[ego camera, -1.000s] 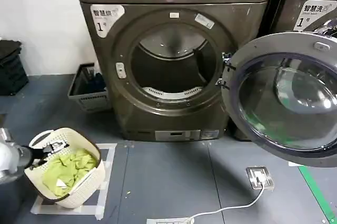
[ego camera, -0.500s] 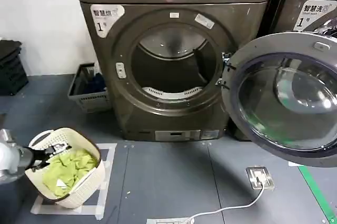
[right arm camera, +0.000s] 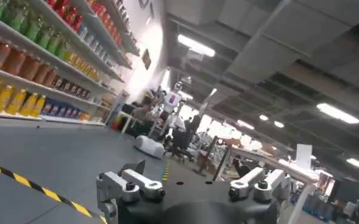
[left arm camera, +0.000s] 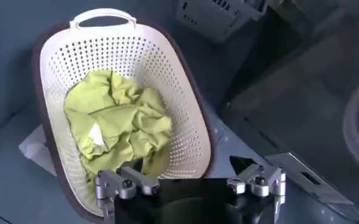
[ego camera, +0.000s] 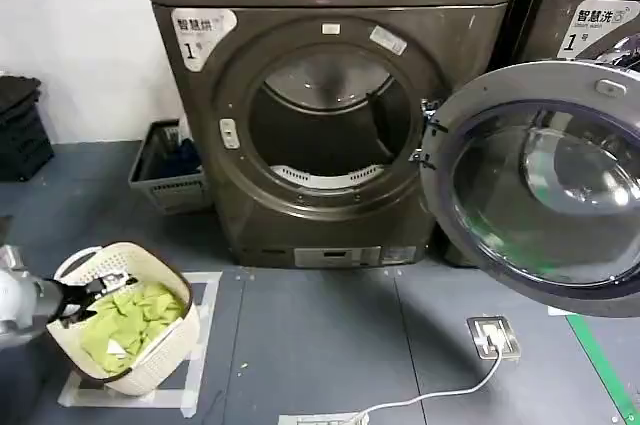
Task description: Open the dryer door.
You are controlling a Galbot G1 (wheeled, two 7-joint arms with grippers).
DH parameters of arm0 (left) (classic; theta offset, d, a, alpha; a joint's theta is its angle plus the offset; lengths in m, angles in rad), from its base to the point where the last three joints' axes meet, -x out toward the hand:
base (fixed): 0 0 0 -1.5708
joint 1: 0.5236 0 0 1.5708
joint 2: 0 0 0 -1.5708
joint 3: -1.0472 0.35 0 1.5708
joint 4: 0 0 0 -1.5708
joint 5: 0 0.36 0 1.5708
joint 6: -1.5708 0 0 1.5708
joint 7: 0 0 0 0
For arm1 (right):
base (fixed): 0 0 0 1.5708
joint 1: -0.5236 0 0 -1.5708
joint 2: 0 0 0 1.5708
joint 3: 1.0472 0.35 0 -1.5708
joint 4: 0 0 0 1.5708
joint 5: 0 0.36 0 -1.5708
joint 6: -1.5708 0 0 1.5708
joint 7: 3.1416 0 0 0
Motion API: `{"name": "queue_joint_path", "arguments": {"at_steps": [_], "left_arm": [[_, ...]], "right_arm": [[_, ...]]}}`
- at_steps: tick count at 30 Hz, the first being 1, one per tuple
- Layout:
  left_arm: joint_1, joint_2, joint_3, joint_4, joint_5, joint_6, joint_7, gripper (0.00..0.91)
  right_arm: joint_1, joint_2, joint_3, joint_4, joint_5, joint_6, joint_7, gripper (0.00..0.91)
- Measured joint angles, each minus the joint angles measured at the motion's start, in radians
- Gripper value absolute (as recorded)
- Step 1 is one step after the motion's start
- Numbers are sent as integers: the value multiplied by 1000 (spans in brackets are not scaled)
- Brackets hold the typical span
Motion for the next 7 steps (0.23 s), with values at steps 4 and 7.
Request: {"name": "queue_joint_path", "arguments": {"at_steps": [4,7], "left_arm": [[2,0,0,1,3,0,1,907],[2,0,0,2,3,0,1,907]], "right_arm": [[0,0,0,-1,-1,0,-1,907],[0,0,-1,-1,-2,0,-1,907]]}}
